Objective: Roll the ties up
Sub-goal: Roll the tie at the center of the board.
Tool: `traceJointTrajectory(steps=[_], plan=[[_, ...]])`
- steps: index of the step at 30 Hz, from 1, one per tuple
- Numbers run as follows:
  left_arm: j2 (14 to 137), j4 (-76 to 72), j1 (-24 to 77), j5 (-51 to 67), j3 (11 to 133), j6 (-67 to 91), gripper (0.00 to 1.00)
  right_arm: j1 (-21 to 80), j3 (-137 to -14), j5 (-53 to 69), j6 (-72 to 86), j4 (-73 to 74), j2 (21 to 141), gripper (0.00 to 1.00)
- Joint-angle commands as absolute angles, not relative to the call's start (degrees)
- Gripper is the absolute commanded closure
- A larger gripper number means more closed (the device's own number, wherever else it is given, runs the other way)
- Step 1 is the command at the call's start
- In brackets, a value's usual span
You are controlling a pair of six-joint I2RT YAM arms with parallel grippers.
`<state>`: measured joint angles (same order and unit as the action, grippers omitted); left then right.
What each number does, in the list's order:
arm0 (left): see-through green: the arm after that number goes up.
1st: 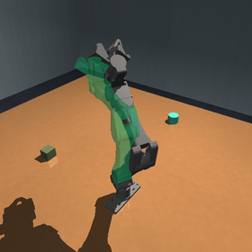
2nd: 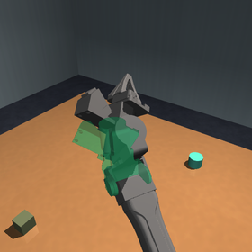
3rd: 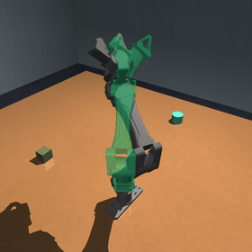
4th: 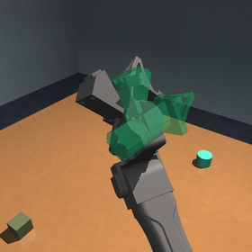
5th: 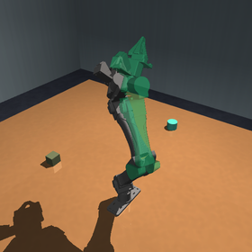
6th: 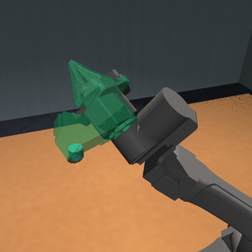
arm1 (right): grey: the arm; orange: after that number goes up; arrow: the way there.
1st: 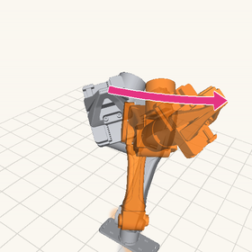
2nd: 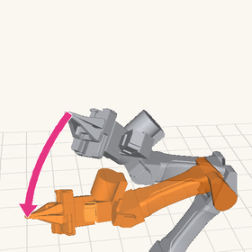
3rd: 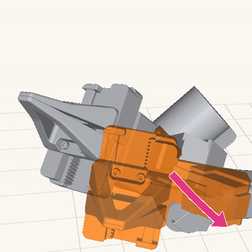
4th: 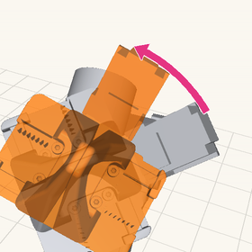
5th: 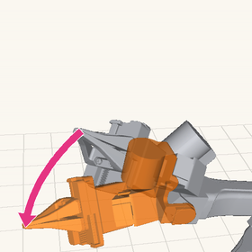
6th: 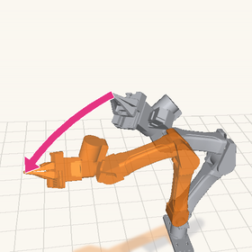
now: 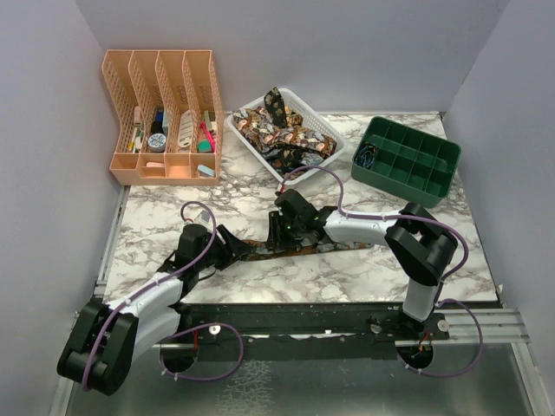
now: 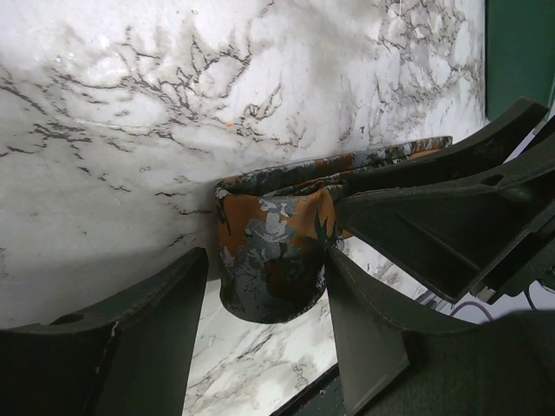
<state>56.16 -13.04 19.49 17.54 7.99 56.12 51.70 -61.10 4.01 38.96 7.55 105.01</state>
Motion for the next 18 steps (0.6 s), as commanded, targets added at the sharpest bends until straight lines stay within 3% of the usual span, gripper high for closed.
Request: traceJointTrajectory(steps=[1, 12, 18], plan=[[58.77, -10.63, 20.99, 15.2, 8.32, 54.78, 0.41, 52.03, -59.02, 3.6, 37.83, 10.45, 107.65, 0.57], [57.96, -7.7, 21.27, 13.36, 8.84, 54.95, 0.48, 51.99, -59.06, 3.65, 37.72, 10.57, 107.73, 0.57], [57.04, -7.66, 21.68, 13.36, 9.67, 53.58, 0.59, 52.03, -59.17, 4.7, 37.48, 10.4, 107.71, 0.57]])
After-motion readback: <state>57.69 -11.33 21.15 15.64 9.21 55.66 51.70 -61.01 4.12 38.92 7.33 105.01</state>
